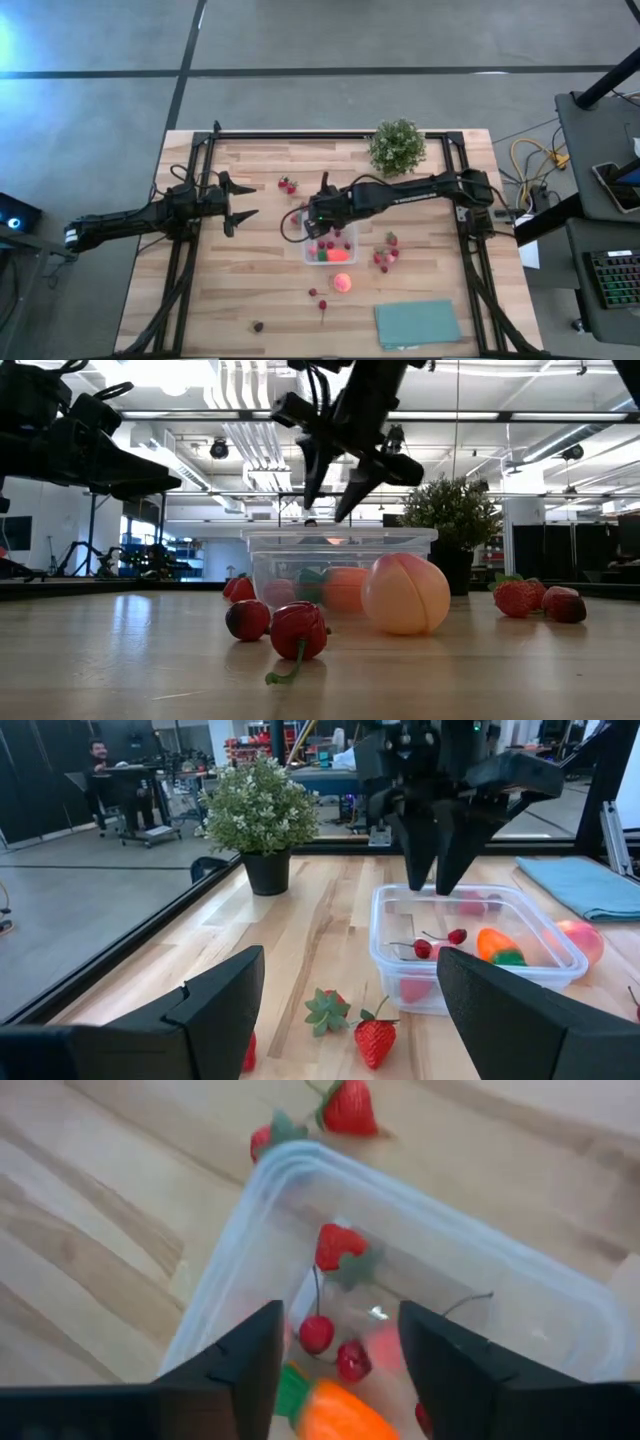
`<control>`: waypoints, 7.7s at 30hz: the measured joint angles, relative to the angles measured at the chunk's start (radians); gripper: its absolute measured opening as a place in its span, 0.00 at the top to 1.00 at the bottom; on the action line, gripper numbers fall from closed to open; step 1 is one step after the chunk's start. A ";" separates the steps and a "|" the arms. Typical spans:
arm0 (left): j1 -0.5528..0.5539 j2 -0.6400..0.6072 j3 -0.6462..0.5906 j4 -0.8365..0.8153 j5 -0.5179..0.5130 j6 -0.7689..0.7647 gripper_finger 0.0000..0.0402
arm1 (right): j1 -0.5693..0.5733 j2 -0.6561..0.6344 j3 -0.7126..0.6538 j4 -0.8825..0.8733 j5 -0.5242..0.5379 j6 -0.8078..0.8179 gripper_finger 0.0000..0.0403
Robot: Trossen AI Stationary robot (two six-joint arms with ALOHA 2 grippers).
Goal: Pick and placing Produce into tupperware
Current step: Put the strawberry into the transparent bin, then put the cherry into the transparent bin
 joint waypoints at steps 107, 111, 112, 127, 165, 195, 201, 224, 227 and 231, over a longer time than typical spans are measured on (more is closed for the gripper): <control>0.000 0.000 0.000 0.000 0.000 0.000 0.30 | 0.032 -0.365 -0.461 0.144 -0.010 0.033 0.64; 0.000 0.001 0.000 0.001 0.000 0.000 0.30 | 0.012 -0.293 -0.355 0.178 -0.030 -0.024 0.62; 0.000 0.001 0.000 -0.001 0.000 0.000 0.30 | 0.007 -0.269 -0.329 0.178 -0.037 -0.027 0.61; 0.000 0.000 0.000 0.000 0.000 0.000 0.30 | 0.009 -0.058 -0.029 -0.005 0.022 -0.099 0.36; 0.000 0.000 0.000 0.000 0.000 0.000 0.30 | 0.341 -0.459 -0.624 -0.154 -0.041 0.995 0.40; 0.000 0.000 0.000 0.000 0.000 0.000 0.30 | 0.286 -0.333 -0.710 -0.032 -0.056 1.134 0.44; 0.000 0.001 0.000 0.000 0.000 0.000 0.30 | 0.286 -0.314 -0.713 -0.036 -0.059 1.118 0.44; 0.000 0.000 0.000 0.000 0.000 0.000 0.30 | 0.264 -0.315 -0.719 -0.029 -0.055 1.115 0.55; 0.000 0.000 0.000 0.000 0.000 0.000 0.30 | 0.264 -0.315 -0.719 -0.030 -0.055 1.115 0.59; 0.000 0.000 0.000 0.000 0.000 0.000 0.30 | 0.264 -0.315 -0.719 -0.030 -0.054 1.115 0.60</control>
